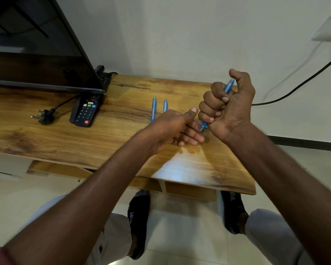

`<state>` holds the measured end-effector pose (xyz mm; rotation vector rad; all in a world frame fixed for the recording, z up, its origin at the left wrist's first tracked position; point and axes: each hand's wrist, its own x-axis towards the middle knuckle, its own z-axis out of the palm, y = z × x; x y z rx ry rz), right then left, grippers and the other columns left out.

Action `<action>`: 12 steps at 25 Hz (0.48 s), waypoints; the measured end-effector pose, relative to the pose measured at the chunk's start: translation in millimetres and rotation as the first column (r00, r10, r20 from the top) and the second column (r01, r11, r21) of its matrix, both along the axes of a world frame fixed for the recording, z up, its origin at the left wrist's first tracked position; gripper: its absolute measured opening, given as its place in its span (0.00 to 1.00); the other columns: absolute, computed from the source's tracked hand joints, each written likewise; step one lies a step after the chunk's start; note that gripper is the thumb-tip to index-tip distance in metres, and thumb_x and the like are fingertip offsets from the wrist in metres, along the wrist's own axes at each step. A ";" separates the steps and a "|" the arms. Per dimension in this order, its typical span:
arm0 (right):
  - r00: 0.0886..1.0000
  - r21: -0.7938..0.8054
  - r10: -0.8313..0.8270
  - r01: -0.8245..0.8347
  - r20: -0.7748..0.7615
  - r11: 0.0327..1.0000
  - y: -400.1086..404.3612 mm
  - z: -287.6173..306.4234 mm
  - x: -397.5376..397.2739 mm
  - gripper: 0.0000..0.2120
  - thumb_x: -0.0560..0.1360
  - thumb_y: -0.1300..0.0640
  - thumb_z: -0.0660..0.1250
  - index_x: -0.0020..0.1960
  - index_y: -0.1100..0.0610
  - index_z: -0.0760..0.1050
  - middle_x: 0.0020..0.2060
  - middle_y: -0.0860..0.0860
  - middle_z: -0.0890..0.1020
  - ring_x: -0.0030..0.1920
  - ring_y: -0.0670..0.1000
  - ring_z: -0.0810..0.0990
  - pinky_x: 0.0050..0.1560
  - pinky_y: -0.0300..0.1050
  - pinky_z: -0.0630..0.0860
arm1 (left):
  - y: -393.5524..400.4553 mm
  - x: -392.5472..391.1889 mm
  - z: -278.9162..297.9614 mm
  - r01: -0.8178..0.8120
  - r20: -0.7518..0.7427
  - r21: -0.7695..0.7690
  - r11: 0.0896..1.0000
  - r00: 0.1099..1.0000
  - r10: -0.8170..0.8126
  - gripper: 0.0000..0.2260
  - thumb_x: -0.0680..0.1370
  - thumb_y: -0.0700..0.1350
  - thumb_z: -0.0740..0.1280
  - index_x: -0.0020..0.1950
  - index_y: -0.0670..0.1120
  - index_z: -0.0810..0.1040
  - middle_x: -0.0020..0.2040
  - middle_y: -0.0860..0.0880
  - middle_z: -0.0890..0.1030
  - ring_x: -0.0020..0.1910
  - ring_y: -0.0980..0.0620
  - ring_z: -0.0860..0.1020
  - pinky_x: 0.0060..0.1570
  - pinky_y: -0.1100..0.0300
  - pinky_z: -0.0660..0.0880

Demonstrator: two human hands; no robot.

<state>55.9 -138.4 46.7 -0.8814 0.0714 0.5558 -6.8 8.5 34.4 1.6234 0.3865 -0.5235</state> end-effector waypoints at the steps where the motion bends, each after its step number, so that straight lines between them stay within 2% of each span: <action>1: 1.000 0.017 -0.004 0.004 -0.009 1.000 0.7 -0.3 -0.5 0.28 0.80 0.39 0.54 0.26 0.52 0.57 0.21 0.48 0.55 0.24 0.49 0.49 0.30 0.43 0.47 | -0.1 0.0 -0.1 -0.002 -0.001 0.000 1.000 1.000 0.002 0.22 0.85 0.61 0.60 0.51 0.44 0.82 0.46 0.42 0.89 0.43 0.48 0.86 0.39 0.59 0.75; 3: 0.999 0.054 0.015 -0.013 -0.038 0.998 1.8 -0.7 -1.3 0.30 0.81 0.36 0.54 0.26 0.52 0.58 0.21 0.48 0.56 0.24 0.48 0.49 0.30 0.42 0.48 | -0.2 0.5 -1.0 -0.006 -0.003 -0.001 1.000 1.000 0.006 0.23 0.85 0.62 0.60 0.54 0.43 0.82 0.46 0.42 0.89 0.43 0.47 0.86 0.39 0.58 0.75; 6: 0.996 0.069 0.050 -0.046 -0.069 0.997 2.1 -1.3 -1.3 0.36 0.80 0.28 0.52 0.24 0.53 0.59 0.19 0.48 0.57 0.23 0.48 0.49 0.30 0.42 0.47 | 0.2 1.6 -2.4 -0.006 -0.004 0.005 1.000 1.000 0.006 0.25 0.86 0.61 0.59 0.57 0.40 0.83 0.46 0.42 0.89 0.43 0.48 0.86 0.39 0.58 0.75; 10: 0.996 0.068 0.006 0.000 -0.086 0.998 2.5 -1.6 -0.5 0.31 0.81 0.36 0.54 0.25 0.52 0.58 0.19 0.47 0.56 0.22 0.48 0.50 0.27 0.39 0.49 | 0.8 1.7 -2.6 -0.013 0.000 -0.010 1.000 1.000 0.013 0.25 0.85 0.62 0.60 0.58 0.40 0.82 0.46 0.41 0.89 0.42 0.48 0.86 0.38 0.59 0.75; 12: 0.996 0.082 0.007 0.000 -0.090 0.997 2.1 -0.9 -0.8 0.30 0.81 0.37 0.55 0.25 0.52 0.57 0.20 0.47 0.56 0.22 0.48 0.49 0.28 0.39 0.49 | 0.9 1.9 -3.3 -0.009 0.000 -0.011 1.000 1.000 0.009 0.26 0.85 0.62 0.60 0.59 0.40 0.82 0.46 0.41 0.89 0.42 0.48 0.86 0.38 0.59 0.74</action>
